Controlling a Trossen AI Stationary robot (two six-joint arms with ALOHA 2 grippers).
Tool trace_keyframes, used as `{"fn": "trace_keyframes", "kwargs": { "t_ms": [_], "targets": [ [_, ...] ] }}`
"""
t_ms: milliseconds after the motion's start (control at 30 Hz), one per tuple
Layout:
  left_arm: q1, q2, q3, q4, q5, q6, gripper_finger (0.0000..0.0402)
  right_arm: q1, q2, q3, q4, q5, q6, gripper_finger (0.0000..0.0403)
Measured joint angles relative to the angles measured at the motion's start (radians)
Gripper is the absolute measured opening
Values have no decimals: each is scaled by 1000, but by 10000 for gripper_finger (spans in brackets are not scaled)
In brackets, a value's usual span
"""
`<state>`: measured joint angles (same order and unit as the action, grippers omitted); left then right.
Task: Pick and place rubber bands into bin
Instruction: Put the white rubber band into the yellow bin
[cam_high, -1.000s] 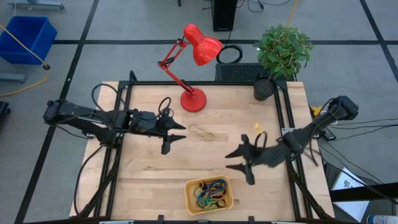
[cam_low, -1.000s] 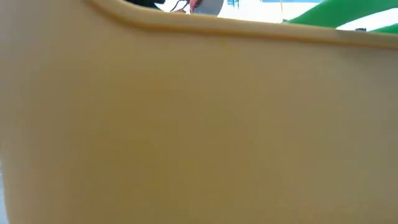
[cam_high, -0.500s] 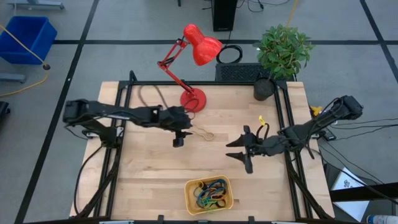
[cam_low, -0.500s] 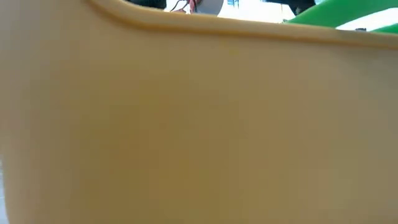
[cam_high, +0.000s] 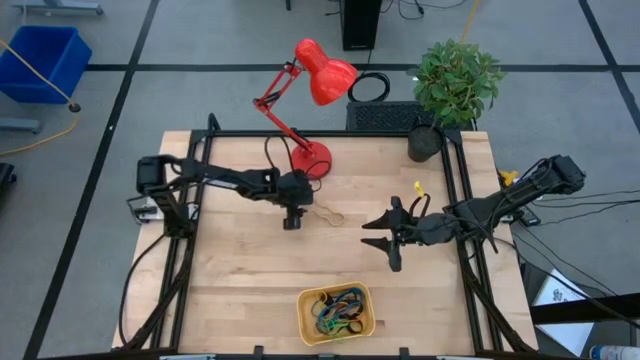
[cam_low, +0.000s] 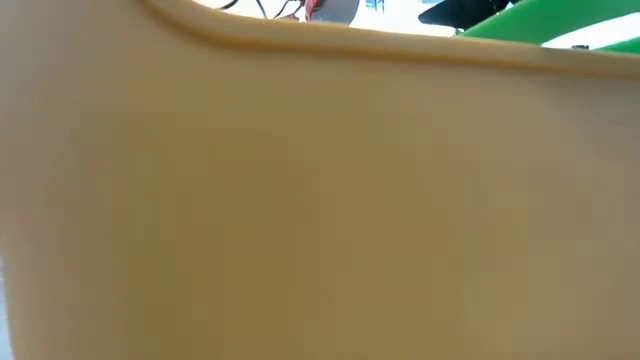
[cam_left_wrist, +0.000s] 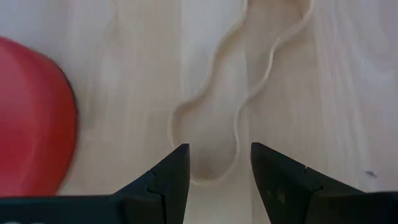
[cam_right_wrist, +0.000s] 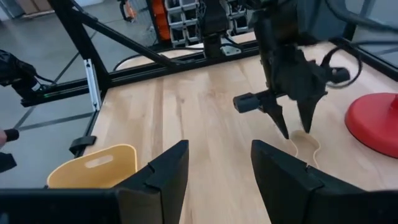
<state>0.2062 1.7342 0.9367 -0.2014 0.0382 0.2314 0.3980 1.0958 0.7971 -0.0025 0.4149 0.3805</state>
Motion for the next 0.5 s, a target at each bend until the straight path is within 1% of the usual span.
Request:
{"fn": "trace_keyframes", "kwargs": {
  "t_ms": [233, 400, 500],
  "targets": [
    [3, 56, 1, 31, 16, 2, 177, 0, 0, 0, -17, 0, 0, 167],
    [2, 81, 3, 25, 20, 0, 176, 0, 0, 0, -33, 0, 0, 169],
    [1, 83, 3, 22, 21, -1, 161, 0, 0, 0, -32, 0, 0, 168]
  ]
}}
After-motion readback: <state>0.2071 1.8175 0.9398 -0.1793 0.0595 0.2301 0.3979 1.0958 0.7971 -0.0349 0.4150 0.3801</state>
